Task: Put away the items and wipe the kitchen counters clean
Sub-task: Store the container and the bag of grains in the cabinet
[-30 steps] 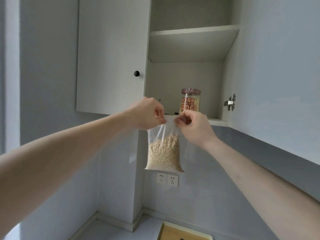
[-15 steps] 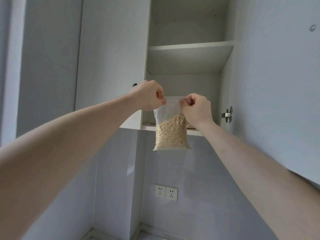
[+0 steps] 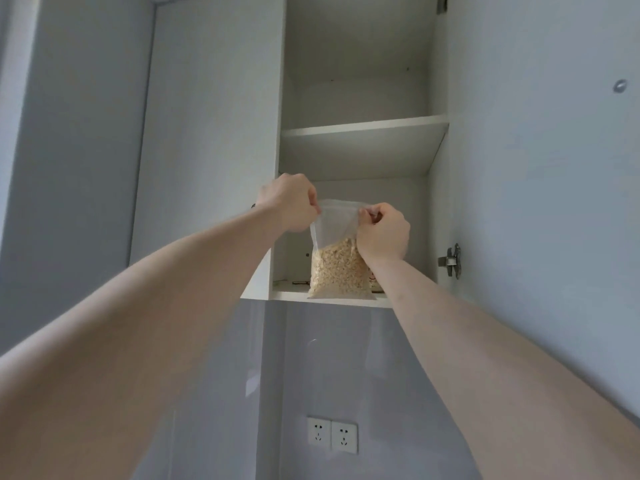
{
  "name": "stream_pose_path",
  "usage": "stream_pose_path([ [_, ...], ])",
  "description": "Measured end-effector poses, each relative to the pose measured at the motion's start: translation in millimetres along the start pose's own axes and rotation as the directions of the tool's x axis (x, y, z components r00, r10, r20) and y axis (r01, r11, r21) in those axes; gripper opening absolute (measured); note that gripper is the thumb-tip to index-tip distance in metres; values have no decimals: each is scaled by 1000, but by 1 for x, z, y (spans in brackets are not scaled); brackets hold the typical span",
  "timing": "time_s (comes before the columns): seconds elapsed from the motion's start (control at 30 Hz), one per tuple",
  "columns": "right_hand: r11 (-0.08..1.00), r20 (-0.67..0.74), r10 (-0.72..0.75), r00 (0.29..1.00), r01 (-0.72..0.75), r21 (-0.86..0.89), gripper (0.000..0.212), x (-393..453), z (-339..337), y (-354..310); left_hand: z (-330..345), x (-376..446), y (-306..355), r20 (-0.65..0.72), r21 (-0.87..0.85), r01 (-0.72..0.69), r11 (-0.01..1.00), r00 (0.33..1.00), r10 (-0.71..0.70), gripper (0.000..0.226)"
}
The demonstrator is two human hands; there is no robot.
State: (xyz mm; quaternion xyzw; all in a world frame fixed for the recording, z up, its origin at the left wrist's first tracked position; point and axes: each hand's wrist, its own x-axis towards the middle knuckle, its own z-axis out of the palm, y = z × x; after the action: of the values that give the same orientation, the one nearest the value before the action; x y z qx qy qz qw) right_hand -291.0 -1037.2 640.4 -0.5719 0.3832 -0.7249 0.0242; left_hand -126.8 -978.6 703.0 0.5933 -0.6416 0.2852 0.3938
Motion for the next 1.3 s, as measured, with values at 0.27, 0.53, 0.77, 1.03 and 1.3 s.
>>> stream_pose_path([
  [0.27, 1000, -17, -17, 1000, 16, -18, 15, 35, 25, 7, 21, 34, -6, -27, -141, 110, 984, 993, -115, 14],
  [0.53, 997, 2, -63, 998, 63, -51, 12, 55, 53, 26, 57, 55, -19, -46, -132, 196, 972, 978, -203, 14],
  [0.77, 995, 31, -49, 998, 51, -81, 10, 64, 65, 49, 91, 65, -25, 0, -181, 219, 959, 975, -222, 17],
  [1.03, 978, 76, -8, 997, 24, -207, 11, 62, 66, 81, 135, 62, -29, 185, -273, 291, 917, 951, -247, 17],
  [1.3, 962, 64, 19, 998, -1, -272, 27, 57, 53, 86, 137, 50, -39, 276, -282, 265, 922, 943, -186, 60],
])
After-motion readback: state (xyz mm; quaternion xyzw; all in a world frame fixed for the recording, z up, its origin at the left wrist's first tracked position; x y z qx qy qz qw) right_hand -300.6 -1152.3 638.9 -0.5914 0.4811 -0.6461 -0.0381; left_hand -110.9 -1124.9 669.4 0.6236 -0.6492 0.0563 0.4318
